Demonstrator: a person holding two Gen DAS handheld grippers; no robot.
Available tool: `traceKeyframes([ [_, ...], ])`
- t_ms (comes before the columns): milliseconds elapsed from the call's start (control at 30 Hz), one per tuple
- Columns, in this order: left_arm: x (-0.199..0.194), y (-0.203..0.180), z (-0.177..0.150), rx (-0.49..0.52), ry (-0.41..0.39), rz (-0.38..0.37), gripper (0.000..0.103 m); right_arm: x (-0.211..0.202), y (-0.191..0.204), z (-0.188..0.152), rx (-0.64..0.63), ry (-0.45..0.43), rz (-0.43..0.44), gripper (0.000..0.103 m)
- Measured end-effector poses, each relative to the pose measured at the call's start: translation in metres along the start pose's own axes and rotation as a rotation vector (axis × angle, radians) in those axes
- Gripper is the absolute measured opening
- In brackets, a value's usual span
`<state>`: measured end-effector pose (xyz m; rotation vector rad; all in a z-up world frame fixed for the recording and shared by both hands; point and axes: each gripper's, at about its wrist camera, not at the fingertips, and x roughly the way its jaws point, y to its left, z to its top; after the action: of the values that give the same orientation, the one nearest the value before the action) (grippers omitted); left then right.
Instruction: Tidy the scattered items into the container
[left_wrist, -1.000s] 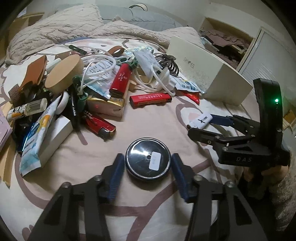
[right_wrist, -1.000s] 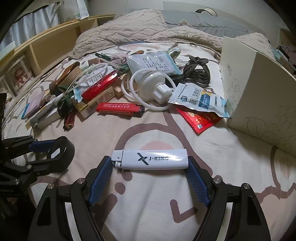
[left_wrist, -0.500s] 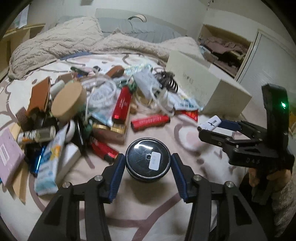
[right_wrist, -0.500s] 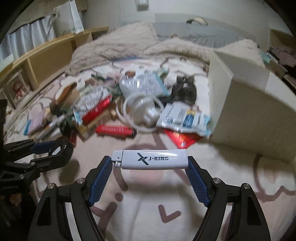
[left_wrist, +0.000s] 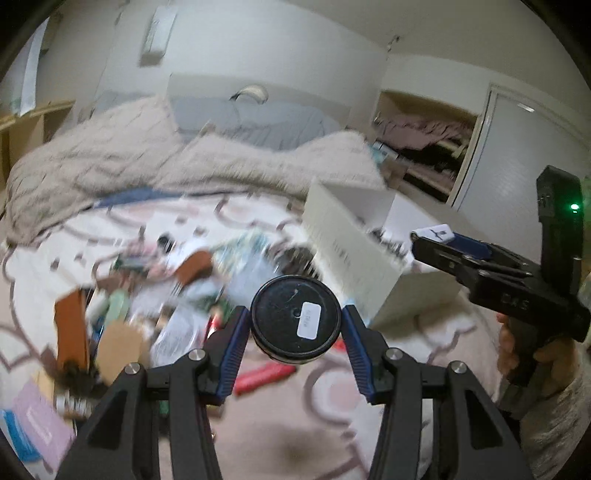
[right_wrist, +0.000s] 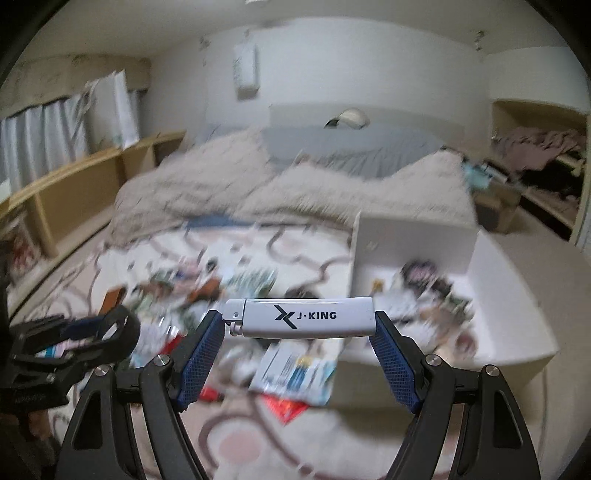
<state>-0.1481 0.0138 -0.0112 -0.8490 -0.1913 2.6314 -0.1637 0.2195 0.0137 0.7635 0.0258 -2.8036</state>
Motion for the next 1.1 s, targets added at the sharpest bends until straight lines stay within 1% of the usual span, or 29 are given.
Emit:
traceKeyframes([
  [133,0.005,-0.018,0.031,0.017,-0.05,-0.034,0.051,-0.002,-0.017,0.024,0.026,-0.048,-0.036,0.08],
  [233,0.015,-0.031,0.053,0.016,-0.071,-0.062,0.051,-0.001,-0.036,0.041,0.068,-0.057,-0.069,0.08],
  [400,0.04,-0.052,0.079,0.021,-0.071,-0.092,0.051,-0.001,-0.067,0.059,0.135,-0.075,-0.119,0.08],
  [600,0.075,-0.072,0.1,0.02,-0.052,-0.103,0.051,0.009,-0.102,0.061,0.198,-0.063,-0.221,0.08],
  [733,0.098,-0.085,0.11,0.035,-0.026,-0.099,0.051,0.026,-0.117,0.054,0.195,-0.022,-0.252,0.08],
  [833,0.117,-0.093,0.115,0.039,0.004,-0.103,0.051,0.044,-0.126,0.046,0.181,0.035,-0.278,0.08],
  [1033,0.152,-0.106,0.12,0.024,0.068,-0.117,0.051,0.075,-0.135,0.02,0.141,0.18,-0.248,0.08],
  [1100,0.161,-0.11,0.121,0.016,0.089,-0.124,0.051,0.08,-0.133,0.012,0.124,0.205,-0.222,0.08],
])
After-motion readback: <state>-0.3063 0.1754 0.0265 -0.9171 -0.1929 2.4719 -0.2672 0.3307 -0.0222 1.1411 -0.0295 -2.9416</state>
